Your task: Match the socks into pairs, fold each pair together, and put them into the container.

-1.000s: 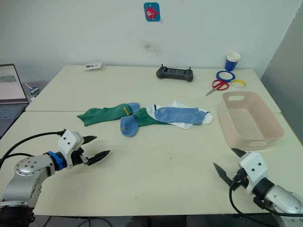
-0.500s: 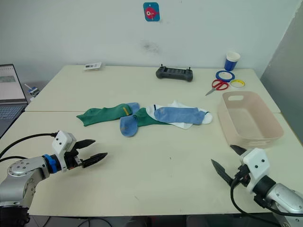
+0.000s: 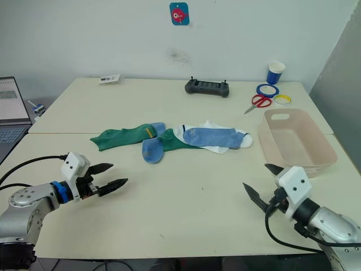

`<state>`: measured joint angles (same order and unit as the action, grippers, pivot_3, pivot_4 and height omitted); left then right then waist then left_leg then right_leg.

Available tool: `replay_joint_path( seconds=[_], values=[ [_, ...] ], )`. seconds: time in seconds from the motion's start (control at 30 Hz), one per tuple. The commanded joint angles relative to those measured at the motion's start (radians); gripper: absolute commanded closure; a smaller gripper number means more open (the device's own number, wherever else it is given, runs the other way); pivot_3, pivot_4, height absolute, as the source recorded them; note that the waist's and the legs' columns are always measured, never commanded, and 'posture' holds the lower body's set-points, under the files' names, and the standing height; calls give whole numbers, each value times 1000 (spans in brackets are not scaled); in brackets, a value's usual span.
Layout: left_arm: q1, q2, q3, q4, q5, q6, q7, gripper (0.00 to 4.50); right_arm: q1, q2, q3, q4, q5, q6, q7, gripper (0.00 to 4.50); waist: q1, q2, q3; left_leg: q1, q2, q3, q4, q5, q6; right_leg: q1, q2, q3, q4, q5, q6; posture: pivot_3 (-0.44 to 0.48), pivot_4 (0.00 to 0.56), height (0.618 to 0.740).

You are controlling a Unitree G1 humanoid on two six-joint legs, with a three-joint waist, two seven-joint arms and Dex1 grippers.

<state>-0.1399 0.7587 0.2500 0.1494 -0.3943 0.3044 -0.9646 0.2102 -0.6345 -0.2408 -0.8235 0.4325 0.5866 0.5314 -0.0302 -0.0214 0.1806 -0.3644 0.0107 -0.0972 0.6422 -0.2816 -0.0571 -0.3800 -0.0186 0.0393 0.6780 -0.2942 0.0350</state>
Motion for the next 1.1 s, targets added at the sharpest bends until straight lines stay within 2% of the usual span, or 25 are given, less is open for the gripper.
replay_joint_path(
  seconds=[0.03, 0.17, 0.3, 0.6, 0.7, 1.03, 1.1],
  values=[
    [-30, -39, 15, -68, -58, 113, 68, 0, -65, -26, 23, -49, 13, 68, -32, 24, 0, -1, 0, 0, 0, 0, 0, 0, 0, 0, 0, 0, 0, 0, 0, 0, 150, 740],
    [-53, -140, 0, -137, -109, 242, 175, 0, -98, -43, 52, -55, 14, 70, -19, 24, 3, -1, 1, -1, 0, 0, 0, 0, 0, 0, 0, -1, 0, 0, 1, 0, 150, 740],
    [-102, -259, -8, -167, -96, 332, 355, 0, -98, -39, 84, -62, 6, 60, -18, 24, 3, -4, 2, -1, -1, -1, 1, 0, 0, 0, -1, -1, -1, 0, 1, 0, 150, 740],
    [-184, -426, -119, -132, 82, 223, 592, 0, -54, -21, 116, -64, -35, 21, -26, 24, 4, -4, 2, -1, -3, -1, 2, 0, -1, 1, 0, -1, -1, 1, 3, 0, 150, 740],
    [-208, -472, -98, -103, 82, 199, 637, 576, -54, -17, 123, -66, -42, 11, -30, 0, 4, -4, 2, -1, -5, 0, 2, 0, -1, 1, 0, -1, -1, 1, 3, 0, 150, 740],
    [-189, -486, -94, -126, 54, 234, 620, 3681, -104, 17, 103, -67, 14, -10, -19, 0, 2, -4, 2, -1, -6, 0, 2, 0, -1, 1, 0, -2, -1, 2, 3, 0, 150, 740],
    [-181, -479, -91, -134, 47, 243, 613, 4186, -107, 15, 106, -65, 12, -10, -20, 0, 2, -4, 2, -1, -7, 0, 2, 0, -1, 1, 0, -2, -1, 2, 3, 0, 150, 740]
  ],
)
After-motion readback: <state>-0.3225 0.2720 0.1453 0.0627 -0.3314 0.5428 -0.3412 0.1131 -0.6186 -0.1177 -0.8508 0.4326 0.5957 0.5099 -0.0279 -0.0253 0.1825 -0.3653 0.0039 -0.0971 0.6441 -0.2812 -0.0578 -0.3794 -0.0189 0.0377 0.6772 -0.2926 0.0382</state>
